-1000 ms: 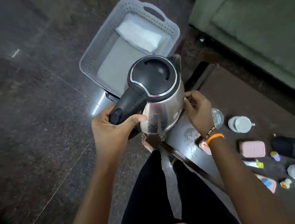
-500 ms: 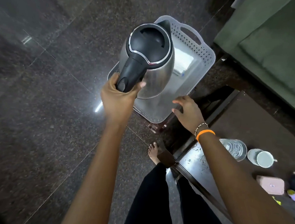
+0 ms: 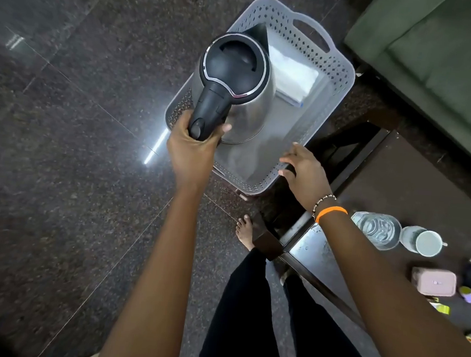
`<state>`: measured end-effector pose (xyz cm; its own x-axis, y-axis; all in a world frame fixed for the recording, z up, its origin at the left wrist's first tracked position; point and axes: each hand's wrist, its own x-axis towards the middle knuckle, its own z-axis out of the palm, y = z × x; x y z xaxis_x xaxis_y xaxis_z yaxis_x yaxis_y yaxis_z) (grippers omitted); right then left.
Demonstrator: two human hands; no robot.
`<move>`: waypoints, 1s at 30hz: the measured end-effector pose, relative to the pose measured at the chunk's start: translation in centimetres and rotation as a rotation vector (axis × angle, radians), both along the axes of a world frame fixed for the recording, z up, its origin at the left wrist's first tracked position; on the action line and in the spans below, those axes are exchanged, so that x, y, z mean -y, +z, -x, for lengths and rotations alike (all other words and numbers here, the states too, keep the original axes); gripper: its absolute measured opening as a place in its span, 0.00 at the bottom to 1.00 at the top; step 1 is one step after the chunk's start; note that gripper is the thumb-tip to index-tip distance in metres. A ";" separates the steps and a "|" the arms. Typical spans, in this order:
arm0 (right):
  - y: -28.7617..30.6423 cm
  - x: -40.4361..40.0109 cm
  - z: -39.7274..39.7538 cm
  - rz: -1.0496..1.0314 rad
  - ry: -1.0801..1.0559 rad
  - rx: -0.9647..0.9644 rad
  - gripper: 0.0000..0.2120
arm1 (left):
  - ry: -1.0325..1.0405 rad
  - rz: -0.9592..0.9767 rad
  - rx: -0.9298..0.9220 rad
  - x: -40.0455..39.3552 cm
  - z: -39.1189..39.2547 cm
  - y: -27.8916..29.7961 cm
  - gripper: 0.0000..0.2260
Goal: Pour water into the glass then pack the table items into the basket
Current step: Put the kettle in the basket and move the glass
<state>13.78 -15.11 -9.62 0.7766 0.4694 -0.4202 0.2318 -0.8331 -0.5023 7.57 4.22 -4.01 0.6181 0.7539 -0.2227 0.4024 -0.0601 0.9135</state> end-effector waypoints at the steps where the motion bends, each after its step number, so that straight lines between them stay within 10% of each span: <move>1: 0.0 0.1 0.1 -0.008 -0.003 -0.005 0.13 | 0.001 -0.014 -0.017 0.1 0.1 0.1 0.13; 10: 1.3 3.1 2.1 -0.256 -0.207 0.155 0.11 | -0.023 -0.443 0.091 7.1 2.3 2.8 0.15; 17: -0.2 13.7 5.3 -0.062 -0.411 0.173 0.17 | -0.478 -0.002 -0.088 18.5 4.5 0.3 0.11; 25: -4.8 23.7 6.6 0.217 -0.535 -0.075 0.49 | -0.733 -0.002 -0.206 26.5 4.8 -4.1 0.12; 30: -6.6 25.0 6.3 0.115 -0.546 -0.050 0.43 | -0.744 -0.003 -0.276 29.1 5.3 -5.7 0.13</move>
<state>7.50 -40.10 -16.25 0.8721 -0.0463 -0.4872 -0.2704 -0.8754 -0.4007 2.26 -24.91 -9.73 0.8827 0.1653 -0.4400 0.4675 -0.4050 0.7857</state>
